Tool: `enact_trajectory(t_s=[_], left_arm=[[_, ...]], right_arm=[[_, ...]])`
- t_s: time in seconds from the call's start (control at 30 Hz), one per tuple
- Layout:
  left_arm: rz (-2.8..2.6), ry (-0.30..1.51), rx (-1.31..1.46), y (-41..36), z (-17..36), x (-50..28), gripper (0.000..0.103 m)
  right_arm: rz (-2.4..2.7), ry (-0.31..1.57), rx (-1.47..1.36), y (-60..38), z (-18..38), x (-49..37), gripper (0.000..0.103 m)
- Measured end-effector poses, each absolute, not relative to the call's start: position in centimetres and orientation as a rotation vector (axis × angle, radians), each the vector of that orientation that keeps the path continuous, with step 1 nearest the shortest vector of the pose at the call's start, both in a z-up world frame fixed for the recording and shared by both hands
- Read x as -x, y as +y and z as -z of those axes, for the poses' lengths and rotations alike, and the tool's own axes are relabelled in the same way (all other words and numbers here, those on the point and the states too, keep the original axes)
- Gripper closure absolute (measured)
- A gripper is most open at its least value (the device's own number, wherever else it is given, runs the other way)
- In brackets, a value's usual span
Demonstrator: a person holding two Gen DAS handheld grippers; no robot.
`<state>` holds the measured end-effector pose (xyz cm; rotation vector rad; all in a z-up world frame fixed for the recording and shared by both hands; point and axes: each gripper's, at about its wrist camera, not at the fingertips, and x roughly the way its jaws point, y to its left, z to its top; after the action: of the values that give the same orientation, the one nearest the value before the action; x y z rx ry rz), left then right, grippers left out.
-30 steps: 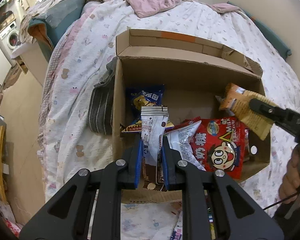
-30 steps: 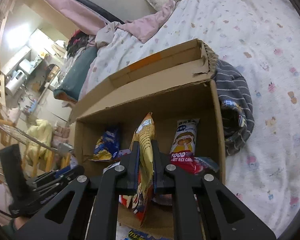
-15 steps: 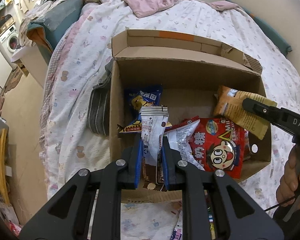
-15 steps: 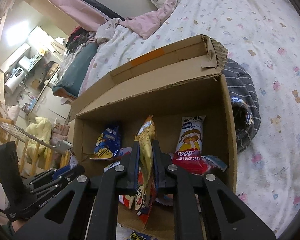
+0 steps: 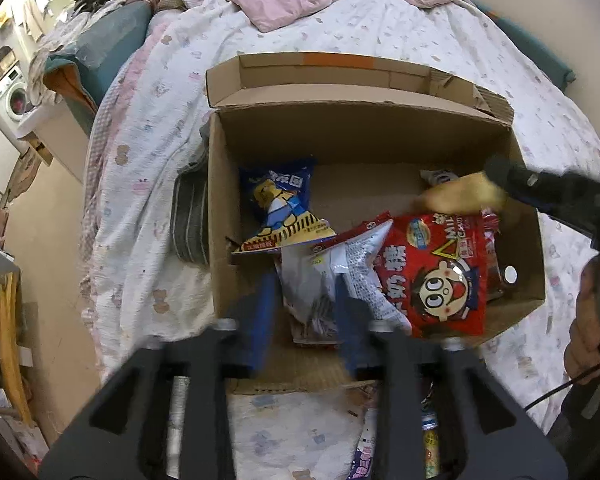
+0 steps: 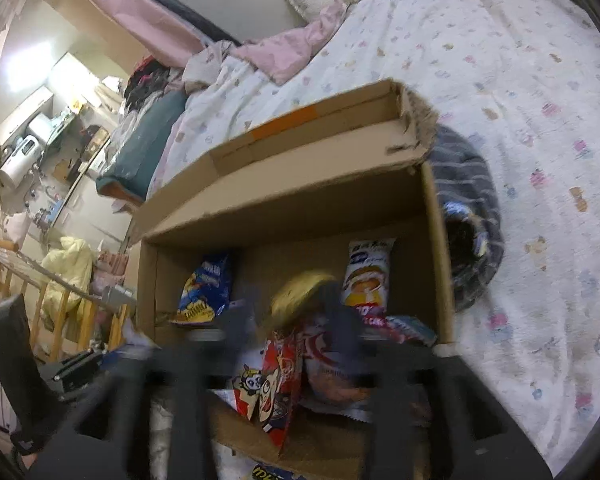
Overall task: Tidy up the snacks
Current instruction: 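Open both tools to drop the two packets into the box, then withdraw both tools from the box toward the remaining snacks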
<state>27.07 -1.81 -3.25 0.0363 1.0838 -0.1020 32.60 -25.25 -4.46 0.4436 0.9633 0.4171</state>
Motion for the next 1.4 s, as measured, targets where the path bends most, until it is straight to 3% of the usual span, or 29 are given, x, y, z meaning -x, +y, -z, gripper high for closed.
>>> enact_trajectory(t_s=[0.07,0.13,0.87,1.4], left_arm=[[0.104,1.057,-0.024,-1.8,2.8,-26.7,0.044],[0.101,1.043,-0.024,-1.8,2.5,-26.5,0.037],[0.089,1.040,0.028,-0.7,2.9,-26.3,0.037],[0.055,1.014,0.058,0.3,2.1,-22.0,0.036]], right_arm=[[-0.409,0.922,-0.470,-26.0,4.0,-32.4,0.023],[-0.409,0.914,-0.476,-26.4,3.7,-32.4,0.023],[-0.410,0.921,-0.432,-26.2,3.2,-31.0,0.023],[-0.399,0.874,-0.439,-27.7,0.5,-26.6,0.023]])
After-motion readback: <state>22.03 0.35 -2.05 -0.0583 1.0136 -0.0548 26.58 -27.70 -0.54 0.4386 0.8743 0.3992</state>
